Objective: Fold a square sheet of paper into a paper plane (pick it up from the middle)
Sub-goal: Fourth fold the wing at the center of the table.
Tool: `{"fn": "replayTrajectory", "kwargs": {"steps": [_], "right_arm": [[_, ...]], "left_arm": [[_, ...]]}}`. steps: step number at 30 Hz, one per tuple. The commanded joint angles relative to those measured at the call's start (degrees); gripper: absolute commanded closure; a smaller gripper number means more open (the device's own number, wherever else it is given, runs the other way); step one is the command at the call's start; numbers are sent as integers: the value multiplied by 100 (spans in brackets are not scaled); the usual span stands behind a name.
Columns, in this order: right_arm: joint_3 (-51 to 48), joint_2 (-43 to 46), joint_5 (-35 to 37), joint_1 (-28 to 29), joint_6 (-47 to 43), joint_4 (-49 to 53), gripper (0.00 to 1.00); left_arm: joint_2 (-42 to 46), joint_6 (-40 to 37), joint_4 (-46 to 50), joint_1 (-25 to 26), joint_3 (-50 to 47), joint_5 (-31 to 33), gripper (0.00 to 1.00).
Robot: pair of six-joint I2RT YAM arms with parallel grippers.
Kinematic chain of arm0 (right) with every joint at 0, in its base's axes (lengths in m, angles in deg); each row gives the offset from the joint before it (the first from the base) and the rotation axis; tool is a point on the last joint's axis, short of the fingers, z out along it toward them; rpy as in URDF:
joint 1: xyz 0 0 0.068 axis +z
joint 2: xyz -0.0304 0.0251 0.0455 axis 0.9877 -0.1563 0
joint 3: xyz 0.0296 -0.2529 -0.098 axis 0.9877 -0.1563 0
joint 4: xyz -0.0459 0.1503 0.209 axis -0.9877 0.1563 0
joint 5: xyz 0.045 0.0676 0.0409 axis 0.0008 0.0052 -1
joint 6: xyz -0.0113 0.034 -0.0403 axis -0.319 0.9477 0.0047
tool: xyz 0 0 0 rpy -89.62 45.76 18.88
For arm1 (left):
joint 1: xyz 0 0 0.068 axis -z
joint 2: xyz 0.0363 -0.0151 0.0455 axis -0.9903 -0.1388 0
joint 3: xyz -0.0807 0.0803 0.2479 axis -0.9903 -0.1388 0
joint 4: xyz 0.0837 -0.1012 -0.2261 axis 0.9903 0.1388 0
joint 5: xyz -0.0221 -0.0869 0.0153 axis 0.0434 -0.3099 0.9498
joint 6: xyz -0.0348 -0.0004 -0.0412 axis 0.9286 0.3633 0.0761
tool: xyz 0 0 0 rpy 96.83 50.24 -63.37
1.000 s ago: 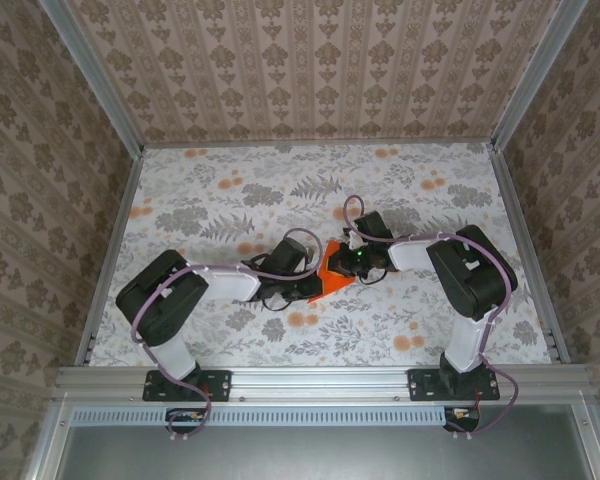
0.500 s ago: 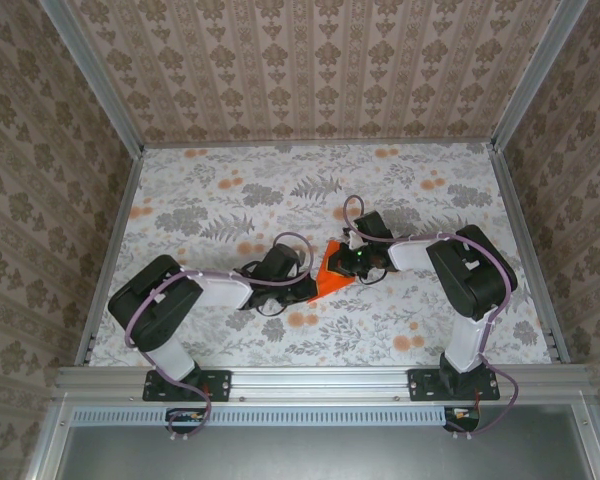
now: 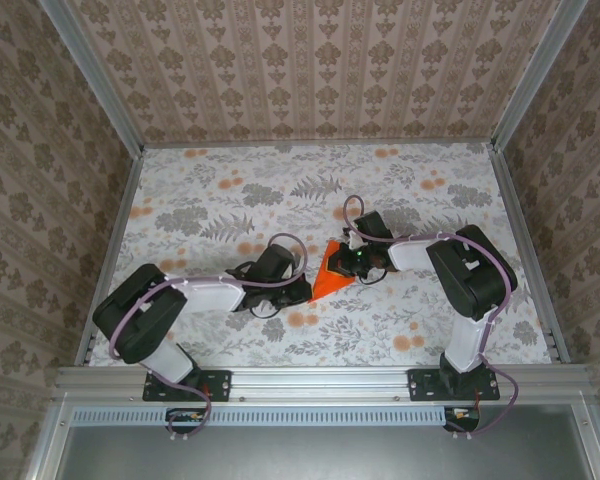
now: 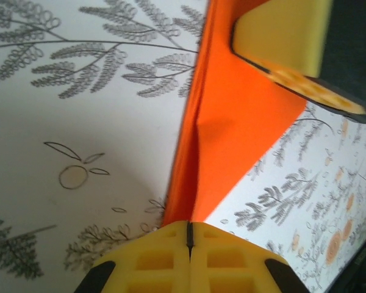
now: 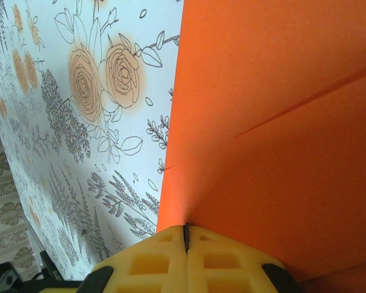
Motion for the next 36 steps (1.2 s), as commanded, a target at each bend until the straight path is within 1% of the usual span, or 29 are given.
{"fn": "replayTrajectory", "kwargs": {"steps": [1, 4, 9, 14, 23, 36], "right_arm": [[-242, -619, 1070, -12, -131, 958, 100], [-228, -645, 1057, -14, -130, 958, 100], [-203, -678, 1039, -14, -134, 971, 100], [-180, -688, 1056, -14, -132, 1026, 100], [-146, -725, 1133, -14, -149, 1141, 100], [-144, -731, 1164, -14, -158, 1183, 100]], "left_arm": [[183, -146, 229, 57, 208, 4, 92], [89, -64, 116, 66, 239, -40, 90], [-302, 97, -186, 75, 335, -354, 90], [-481, 136, -58, 66, 414, -421, 90], [-386, 120, 133, -84, 235, -205, 90], [-402, 101, 251, -193, 59, -130, 91]]}}
